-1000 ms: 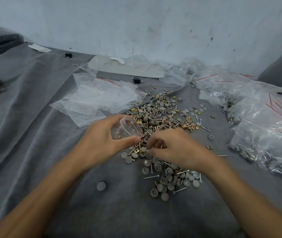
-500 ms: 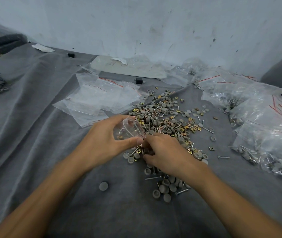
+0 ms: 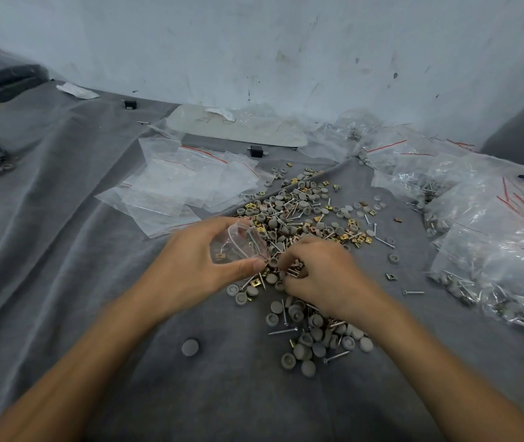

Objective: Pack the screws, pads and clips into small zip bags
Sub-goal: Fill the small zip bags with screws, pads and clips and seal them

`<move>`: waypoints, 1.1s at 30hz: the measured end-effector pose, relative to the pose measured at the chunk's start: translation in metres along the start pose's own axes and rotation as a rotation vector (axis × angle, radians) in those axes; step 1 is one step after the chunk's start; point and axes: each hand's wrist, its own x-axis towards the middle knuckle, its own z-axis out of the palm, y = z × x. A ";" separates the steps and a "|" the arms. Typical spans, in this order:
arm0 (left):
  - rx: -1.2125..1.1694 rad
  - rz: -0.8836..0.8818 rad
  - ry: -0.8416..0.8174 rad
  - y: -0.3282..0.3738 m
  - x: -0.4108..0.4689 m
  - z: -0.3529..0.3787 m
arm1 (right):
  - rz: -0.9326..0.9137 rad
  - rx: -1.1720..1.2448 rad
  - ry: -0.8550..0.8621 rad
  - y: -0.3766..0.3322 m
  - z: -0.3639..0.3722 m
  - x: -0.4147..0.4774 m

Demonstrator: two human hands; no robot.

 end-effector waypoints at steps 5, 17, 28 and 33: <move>0.011 0.013 -0.025 0.001 0.000 0.001 | 0.034 0.306 0.123 0.000 -0.025 -0.002; 0.014 0.030 -0.024 -0.002 0.000 0.003 | -0.079 0.619 0.180 -0.025 -0.030 0.008; -0.045 -0.019 0.027 -0.004 0.001 -0.001 | -0.053 0.653 0.246 -0.014 -0.030 0.007; -0.117 -0.014 0.054 -0.003 0.002 -0.004 | -0.115 0.260 0.071 -0.003 -0.020 0.009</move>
